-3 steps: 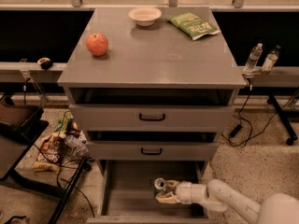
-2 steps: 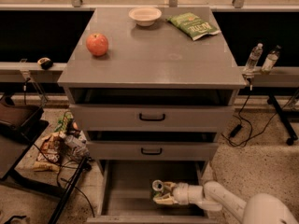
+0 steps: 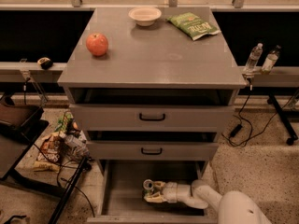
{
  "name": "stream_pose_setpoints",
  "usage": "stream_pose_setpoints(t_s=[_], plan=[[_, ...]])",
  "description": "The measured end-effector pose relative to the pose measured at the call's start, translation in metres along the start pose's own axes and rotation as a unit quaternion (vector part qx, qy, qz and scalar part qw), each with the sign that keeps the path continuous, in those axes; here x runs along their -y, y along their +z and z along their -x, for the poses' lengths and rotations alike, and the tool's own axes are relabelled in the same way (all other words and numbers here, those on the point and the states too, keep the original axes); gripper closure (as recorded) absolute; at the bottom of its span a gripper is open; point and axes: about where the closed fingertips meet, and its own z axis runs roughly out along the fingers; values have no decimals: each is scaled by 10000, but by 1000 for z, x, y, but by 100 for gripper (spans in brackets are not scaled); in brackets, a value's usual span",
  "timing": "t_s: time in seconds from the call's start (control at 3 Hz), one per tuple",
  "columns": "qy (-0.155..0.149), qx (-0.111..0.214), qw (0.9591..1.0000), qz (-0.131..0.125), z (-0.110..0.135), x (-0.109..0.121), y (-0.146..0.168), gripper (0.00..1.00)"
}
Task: Place green can into bottom drawer
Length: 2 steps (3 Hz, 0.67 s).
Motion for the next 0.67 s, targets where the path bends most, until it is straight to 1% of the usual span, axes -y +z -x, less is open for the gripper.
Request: stream_pose_setpoints(t_s=[0.67], plan=[[0, 0, 10000, 0, 0, 0, 0, 51]])
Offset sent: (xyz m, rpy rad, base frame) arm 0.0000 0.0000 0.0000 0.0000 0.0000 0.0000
